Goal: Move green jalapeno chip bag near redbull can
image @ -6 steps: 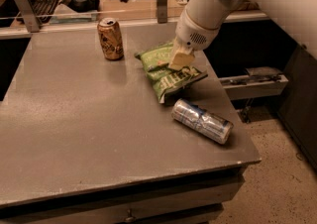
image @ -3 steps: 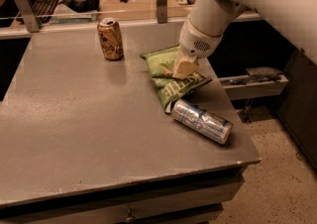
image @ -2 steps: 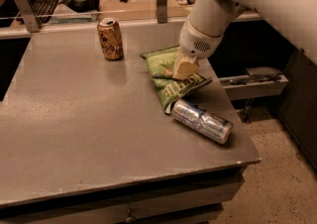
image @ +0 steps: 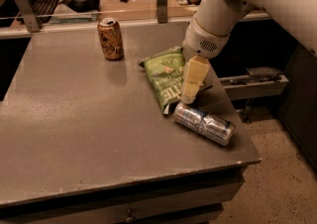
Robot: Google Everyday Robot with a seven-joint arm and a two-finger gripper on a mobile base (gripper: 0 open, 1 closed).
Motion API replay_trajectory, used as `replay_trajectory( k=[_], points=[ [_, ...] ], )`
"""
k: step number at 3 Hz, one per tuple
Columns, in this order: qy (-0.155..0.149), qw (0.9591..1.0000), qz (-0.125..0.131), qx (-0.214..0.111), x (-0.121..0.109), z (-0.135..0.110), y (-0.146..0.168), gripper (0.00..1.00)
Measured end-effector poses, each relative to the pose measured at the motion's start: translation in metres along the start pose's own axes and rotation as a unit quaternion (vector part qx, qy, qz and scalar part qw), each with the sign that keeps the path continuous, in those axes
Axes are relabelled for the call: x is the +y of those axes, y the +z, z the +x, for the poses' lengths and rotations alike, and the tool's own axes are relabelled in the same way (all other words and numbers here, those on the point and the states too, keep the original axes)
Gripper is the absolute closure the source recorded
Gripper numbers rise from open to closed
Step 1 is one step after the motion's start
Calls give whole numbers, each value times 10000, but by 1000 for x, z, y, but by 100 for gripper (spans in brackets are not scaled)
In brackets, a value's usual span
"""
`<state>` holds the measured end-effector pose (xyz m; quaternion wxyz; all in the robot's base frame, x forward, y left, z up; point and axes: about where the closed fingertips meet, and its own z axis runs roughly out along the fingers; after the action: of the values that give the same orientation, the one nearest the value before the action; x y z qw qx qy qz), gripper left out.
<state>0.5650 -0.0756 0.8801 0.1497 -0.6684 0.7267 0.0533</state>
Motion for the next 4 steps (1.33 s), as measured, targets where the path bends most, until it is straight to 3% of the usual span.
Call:
replay_trajectory(
  k=[2,3,4],
  points=[
    [-131,9998,118,-67,-7,7,-10,0],
    [-326,9973,614,-255,-33,31,-57,0],
    [-639,9918,972,-526,-53,45,-88,0]
  ],
)
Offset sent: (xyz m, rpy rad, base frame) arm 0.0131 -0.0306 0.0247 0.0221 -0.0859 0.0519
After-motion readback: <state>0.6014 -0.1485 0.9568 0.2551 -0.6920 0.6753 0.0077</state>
